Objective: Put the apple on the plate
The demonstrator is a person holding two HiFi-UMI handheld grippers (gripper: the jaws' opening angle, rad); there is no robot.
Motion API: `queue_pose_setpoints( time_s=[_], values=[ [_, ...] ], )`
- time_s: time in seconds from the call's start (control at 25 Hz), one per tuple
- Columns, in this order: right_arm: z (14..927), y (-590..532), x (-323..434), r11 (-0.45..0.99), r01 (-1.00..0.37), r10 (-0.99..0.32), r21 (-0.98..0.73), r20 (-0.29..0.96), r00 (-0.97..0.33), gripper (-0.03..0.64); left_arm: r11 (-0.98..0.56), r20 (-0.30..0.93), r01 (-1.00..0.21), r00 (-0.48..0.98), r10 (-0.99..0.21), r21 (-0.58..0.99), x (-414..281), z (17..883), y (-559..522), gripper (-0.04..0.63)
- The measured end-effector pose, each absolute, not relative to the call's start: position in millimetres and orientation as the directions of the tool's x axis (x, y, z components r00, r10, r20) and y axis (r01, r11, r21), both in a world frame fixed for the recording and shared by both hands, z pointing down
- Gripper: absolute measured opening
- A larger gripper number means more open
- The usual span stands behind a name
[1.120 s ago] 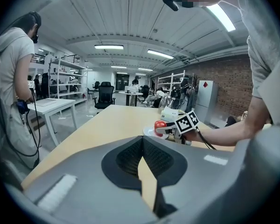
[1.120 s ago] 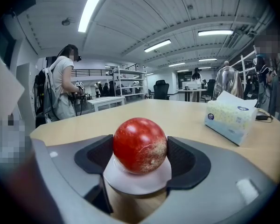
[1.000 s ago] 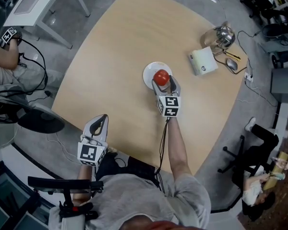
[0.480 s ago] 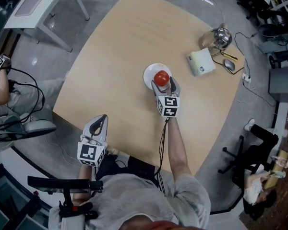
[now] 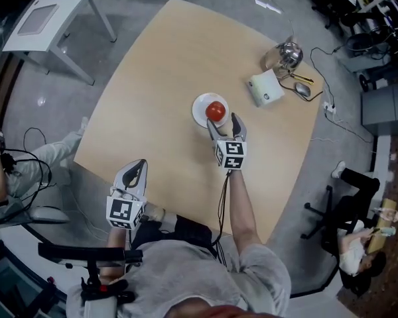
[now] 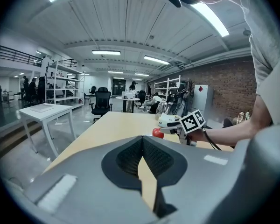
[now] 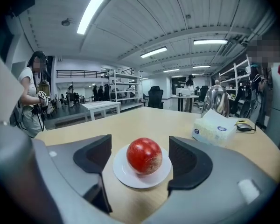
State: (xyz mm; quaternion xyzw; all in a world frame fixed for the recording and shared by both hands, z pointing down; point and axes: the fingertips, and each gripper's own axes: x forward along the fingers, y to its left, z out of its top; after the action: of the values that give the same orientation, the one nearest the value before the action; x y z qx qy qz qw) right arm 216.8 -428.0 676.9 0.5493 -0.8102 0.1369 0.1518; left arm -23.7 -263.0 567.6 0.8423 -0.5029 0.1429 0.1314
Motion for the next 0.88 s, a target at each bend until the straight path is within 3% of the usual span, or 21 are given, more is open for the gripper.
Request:
queue_pose_setpoints(
  time_s=[0.88],
  values=[
    [562, -312, 191, 0.36, -0.932, -0.891, -0.048, 0.277, -0.358, 0.291, -0.53, 0.245, -0.848, 0.518, -0.82, 0.019, -27, 490, -238, 0.02]
  ],
)
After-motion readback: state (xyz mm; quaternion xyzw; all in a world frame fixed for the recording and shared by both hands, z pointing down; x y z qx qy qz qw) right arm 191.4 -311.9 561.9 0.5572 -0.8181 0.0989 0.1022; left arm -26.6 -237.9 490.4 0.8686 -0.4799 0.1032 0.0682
